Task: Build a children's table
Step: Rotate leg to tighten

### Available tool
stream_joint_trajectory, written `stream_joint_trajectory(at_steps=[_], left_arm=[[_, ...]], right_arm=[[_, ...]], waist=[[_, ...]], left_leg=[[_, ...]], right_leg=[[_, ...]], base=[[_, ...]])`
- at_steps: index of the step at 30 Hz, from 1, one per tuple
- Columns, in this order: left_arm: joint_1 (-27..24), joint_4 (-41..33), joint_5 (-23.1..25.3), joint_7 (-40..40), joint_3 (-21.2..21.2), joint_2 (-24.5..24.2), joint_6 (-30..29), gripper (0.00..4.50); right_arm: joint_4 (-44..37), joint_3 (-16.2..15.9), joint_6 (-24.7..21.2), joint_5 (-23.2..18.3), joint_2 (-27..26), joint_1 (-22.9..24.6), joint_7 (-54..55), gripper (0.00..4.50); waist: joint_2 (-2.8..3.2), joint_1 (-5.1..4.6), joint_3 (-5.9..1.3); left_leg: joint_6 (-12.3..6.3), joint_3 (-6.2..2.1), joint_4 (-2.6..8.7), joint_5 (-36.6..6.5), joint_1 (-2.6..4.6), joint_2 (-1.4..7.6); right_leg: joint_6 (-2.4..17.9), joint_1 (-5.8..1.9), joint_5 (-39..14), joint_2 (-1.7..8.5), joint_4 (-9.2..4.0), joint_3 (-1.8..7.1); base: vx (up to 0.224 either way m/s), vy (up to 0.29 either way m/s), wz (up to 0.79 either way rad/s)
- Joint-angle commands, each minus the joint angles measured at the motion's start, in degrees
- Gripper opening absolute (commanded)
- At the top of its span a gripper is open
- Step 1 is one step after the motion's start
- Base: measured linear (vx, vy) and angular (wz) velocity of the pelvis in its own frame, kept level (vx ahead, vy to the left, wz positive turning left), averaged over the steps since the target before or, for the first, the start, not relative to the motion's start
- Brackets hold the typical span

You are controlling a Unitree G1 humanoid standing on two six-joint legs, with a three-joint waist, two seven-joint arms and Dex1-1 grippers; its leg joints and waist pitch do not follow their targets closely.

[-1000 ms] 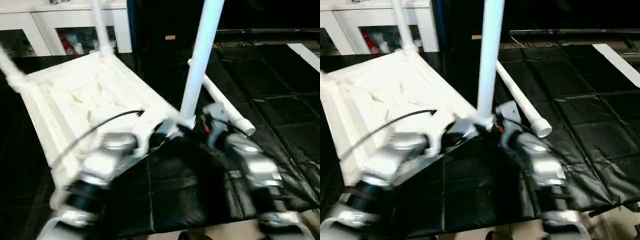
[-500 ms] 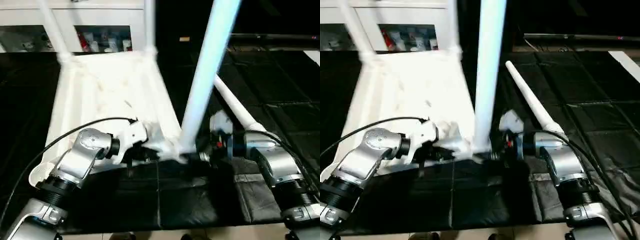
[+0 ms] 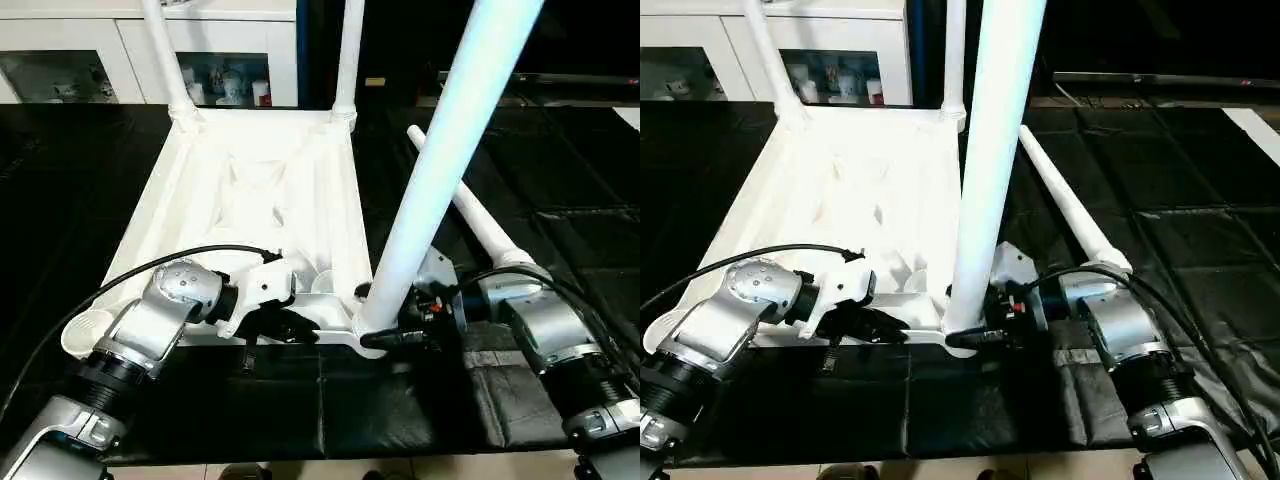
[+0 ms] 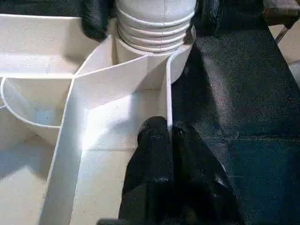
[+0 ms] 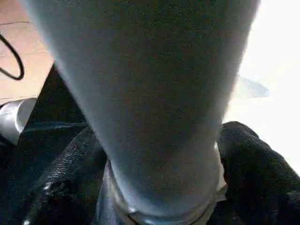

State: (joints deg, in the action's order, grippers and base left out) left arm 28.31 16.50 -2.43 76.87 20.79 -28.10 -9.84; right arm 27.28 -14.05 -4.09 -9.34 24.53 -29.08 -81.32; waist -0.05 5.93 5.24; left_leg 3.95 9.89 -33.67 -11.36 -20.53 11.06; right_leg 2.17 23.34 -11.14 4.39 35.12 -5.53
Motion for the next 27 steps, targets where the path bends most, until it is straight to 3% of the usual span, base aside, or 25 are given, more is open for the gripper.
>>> stream_joint_trajectory(at_steps=[1, 9, 12, 17, 18, 21, 23, 27], left_arm=[[-0.29, 0.41, 0.72, 3.01, 3.09, -0.19, 0.53, 0.00], [-0.39, 0.56, -0.51, 2.19, 2.09, 0.41, -0.87, 0.00], [-0.48, 0.05, -1.49, -0.98, 0.48, 1.96, -4.28, 0.00], [-0.51, -0.74, -2.16, -9.20, -2.60, 5.91, -9.53, 0.00], [-0.66, -1.74, -2.26, -12.93, -3.67, 7.94, -11.88, 0.00], [-1.32, -4.48, -1.82, -21.24, -5.42, 13.29, -16.86, 0.00], [-1.62, -5.57, -0.93, -27.28, -6.48, 17.07, -19.22, 0.00], [-1.97, -6.24, 0.06, -32.51, -7.73, 19.77, -20.96, 0.00]], right_arm=[[0.15, -0.08, 0.78, 0.10, 0.23, -0.87, -0.91, 3.12], [-0.22, -0.11, 0.26, -0.99, -0.43, -0.36, -0.97, 2.77], [-1.44, 1.72, -1.82, -3.04, -2.27, 0.65, 1.70, 2.74], [-1.13, 3.93, -2.81, -1.71, -6.60, 1.32, 12.87, 2.72], [-0.97, 4.57, -3.26, -0.53, -8.78, 1.46, 18.46, 2.72], [-1.33, 6.56, -6.43, 0.37, -14.73, 1.67, 30.21, 2.72], [-1.83, 7.08, -6.98, 1.43, -18.61, 1.85, 36.72, 2.72], [-2.11, 7.99, -8.07, 1.75, -21.38, 1.86, 41.83, 2.72]], waist=[[-0.34, -0.26, -3.75], [-0.34, -0.33, -3.67], [-0.28, -0.32, -3.55], [-0.50, -1.03, -3.14], [-0.58, -1.42, -3.05], [-0.73, -2.41, -2.96], [-0.76, -3.10, -3.11], [-0.54, -3.33, -3.30]], left_leg=[[-6.56, -0.44, 3.57, -3.99, 0.04, 2.60], [-6.79, -0.41, 3.57, -3.77, 0.10, 2.60], [-6.67, -0.41, 3.61, -4.07, 0.08, 2.65], [-4.16, -0.59, 4.04, -7.53, 0.08, 2.38], [-3.59, -0.75, 4.18, -7.56, -0.31, 2.31], [-2.81, -0.85, 4.25, -7.39, -0.29, 2.15], [-3.18, -0.76, 4.11, -5.69, -0.35, 2.06], [-5.12, -0.56, 3.94, -2.98, -0.37, 1.90]], right_leg=[[14.52, -3.51, -5.59, 4.46, -3.49, 3.66], [14.66, -3.46, -5.26, 4.42, -3.45, 3.68], [14.83, -3.43, -6.08, 4.50, -3.55, 3.69], [12.62, -3.39, -13.68, 4.65, -4.55, 3.65], [11.61, -3.65, -15.53, 4.66, -4.68, 3.58], [10.24, -3.49, -18.11, 4.67, -5.06, 3.60], [10.34, -3.45, -16.07, 4.55, -4.97, 3.64], [11.61, -3.45, -9.96, 4.16, -4.53, 3.68]], base=[[0.000, 0.000, 0.00], [0.000, 0.000, 0.00], [0.000, 0.000, 0.00], [0.000, 0.000, 0.00], [0.000, 0.000, 0.00], [0.000, 0.000, 0.00], [0.000, 0.000, 0.00], [0.000, 0.000, 0.00]])
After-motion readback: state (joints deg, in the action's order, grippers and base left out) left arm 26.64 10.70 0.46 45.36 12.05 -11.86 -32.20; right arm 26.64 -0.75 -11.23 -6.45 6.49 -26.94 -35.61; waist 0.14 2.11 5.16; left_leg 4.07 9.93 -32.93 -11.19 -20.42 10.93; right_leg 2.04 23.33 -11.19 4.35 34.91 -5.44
